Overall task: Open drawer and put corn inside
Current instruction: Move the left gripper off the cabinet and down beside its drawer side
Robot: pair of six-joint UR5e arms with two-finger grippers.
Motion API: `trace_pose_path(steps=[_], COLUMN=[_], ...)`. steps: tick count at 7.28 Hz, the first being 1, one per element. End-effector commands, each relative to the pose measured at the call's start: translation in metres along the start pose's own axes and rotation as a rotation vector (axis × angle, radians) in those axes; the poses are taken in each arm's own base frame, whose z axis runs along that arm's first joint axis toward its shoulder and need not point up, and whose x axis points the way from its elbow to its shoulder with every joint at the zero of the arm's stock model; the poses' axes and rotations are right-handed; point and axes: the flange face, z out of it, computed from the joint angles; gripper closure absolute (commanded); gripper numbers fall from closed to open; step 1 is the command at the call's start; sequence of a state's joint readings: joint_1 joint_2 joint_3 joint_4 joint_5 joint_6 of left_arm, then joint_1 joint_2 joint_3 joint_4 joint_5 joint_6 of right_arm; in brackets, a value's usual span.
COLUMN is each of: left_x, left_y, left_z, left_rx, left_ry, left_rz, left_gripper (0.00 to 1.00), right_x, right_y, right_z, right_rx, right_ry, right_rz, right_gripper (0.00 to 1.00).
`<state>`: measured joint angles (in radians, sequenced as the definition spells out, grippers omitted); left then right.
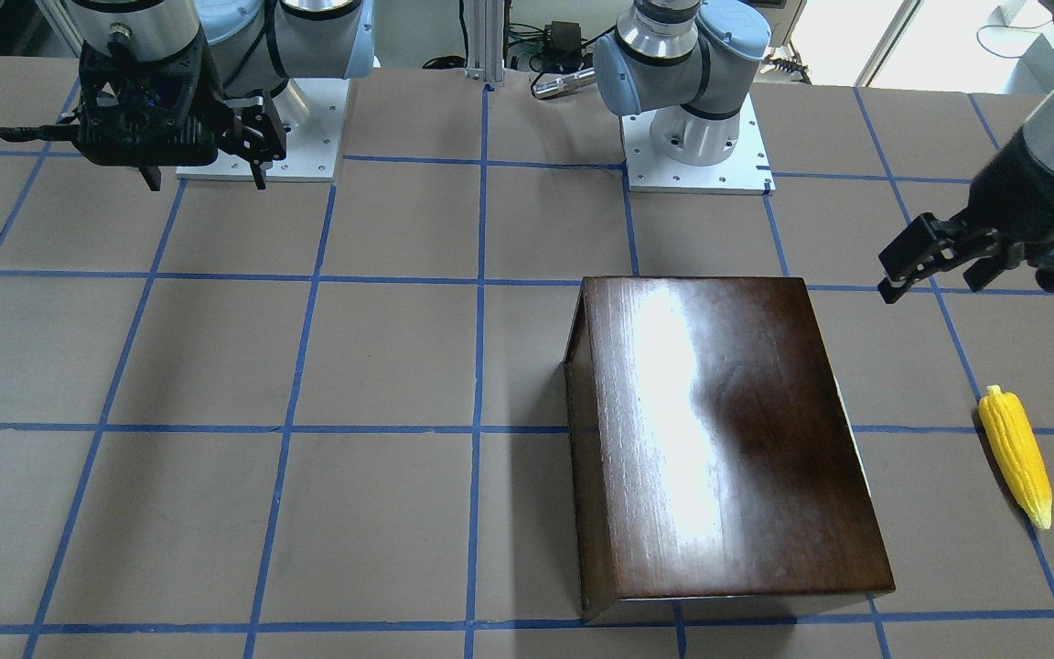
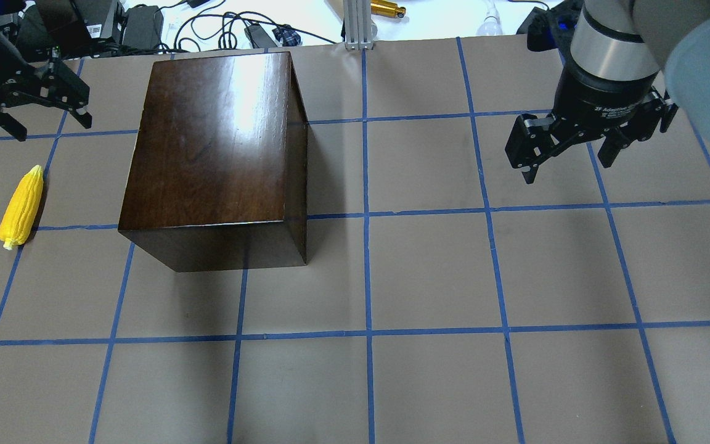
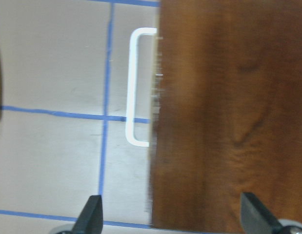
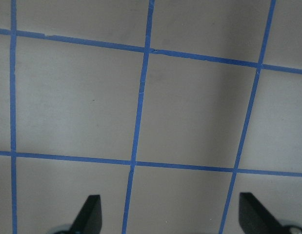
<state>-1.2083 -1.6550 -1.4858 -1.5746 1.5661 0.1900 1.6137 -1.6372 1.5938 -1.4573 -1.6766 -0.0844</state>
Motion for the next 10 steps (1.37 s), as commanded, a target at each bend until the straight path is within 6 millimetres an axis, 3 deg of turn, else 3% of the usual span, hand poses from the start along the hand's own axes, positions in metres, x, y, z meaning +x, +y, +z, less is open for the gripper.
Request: trace_pose_path(steps=[1,2,7,8,10], left_x=[-0.054,-0.075,-0.096,-0.098,-0.096], left_y=[-0.011,-0.019,-0.077,-0.084,-0.089], left_z=[0.016,0.033,0.151,0.169,0.175], left_rx=[-0.028,-0.053,-0.146,-0.157,-0.143], left_ry=[0.006,-0.004,0.046,0.053,0.096], left_rz=[0.063,0.102,0.128,0.128,0.135], left_gripper=[0.0,0.0,0.0,0.0,0.0], right_x=[0.0,0.0,0.0,0.0,0.0], right_y=[0.0,0.0,0.0,0.0,0.0], right_z=[0.0,0.0,0.0,0.0,0.0], right_rx=[0.0,0.0,0.001,0.001,0.0], right_ry=[0.0,0.0,0.0,0.0,0.0], right_rz=[0.0,0.0,0.0,0.0,0.0], right_gripper=[0.0,0.0,0.0,0.0,0.0])
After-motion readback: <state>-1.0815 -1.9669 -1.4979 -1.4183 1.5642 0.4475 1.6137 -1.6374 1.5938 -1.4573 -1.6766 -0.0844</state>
